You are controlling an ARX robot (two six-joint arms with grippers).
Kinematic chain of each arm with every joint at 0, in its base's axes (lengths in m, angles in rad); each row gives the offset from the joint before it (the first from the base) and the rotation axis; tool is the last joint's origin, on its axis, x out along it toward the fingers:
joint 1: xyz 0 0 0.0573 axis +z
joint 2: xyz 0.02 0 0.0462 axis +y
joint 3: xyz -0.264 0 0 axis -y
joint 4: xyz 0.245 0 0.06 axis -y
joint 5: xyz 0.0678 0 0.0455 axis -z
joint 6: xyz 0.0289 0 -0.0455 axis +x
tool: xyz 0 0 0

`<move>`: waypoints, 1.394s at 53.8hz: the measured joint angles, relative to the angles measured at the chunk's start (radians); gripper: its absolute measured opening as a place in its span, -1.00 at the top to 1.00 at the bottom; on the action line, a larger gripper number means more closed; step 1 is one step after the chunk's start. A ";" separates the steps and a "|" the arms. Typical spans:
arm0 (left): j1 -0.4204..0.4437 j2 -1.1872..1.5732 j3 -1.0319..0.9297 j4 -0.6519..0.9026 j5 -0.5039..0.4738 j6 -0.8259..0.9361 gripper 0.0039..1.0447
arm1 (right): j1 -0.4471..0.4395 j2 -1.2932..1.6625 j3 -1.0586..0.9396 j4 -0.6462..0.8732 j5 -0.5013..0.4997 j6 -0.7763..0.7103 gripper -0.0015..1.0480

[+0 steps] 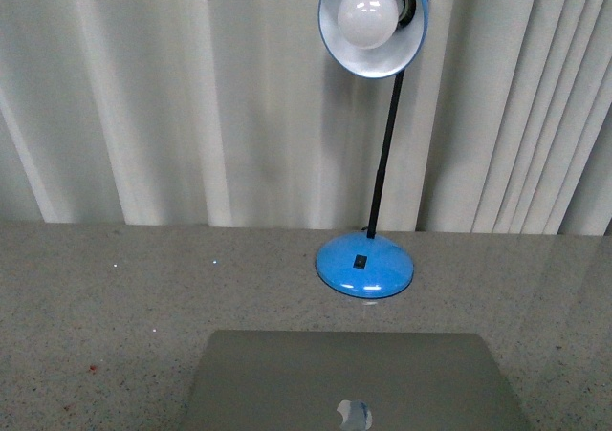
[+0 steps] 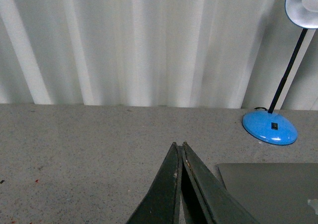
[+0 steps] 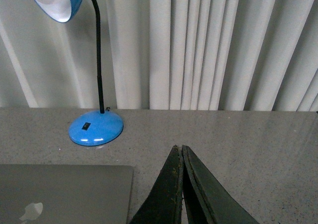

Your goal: Close laptop

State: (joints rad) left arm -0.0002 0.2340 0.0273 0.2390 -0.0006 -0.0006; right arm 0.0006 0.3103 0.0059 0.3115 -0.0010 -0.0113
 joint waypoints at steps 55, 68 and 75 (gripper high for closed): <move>0.000 -0.231 0.000 -0.238 0.000 -0.001 0.13 | 0.000 -0.306 0.001 -0.310 0.000 0.000 0.07; 0.000 -0.231 0.000 -0.238 0.000 -0.001 -0.76 | 0.000 -0.306 0.001 -0.310 0.000 0.000 -0.81; 0.000 -0.231 0.000 -0.238 0.000 -0.001 -0.86 | 0.000 -0.306 0.001 -0.310 0.000 0.000 -0.84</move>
State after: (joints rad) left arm -0.0002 0.0032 0.0277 0.0006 -0.0002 -0.0013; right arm 0.0006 0.0044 0.0067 0.0013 -0.0013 -0.0109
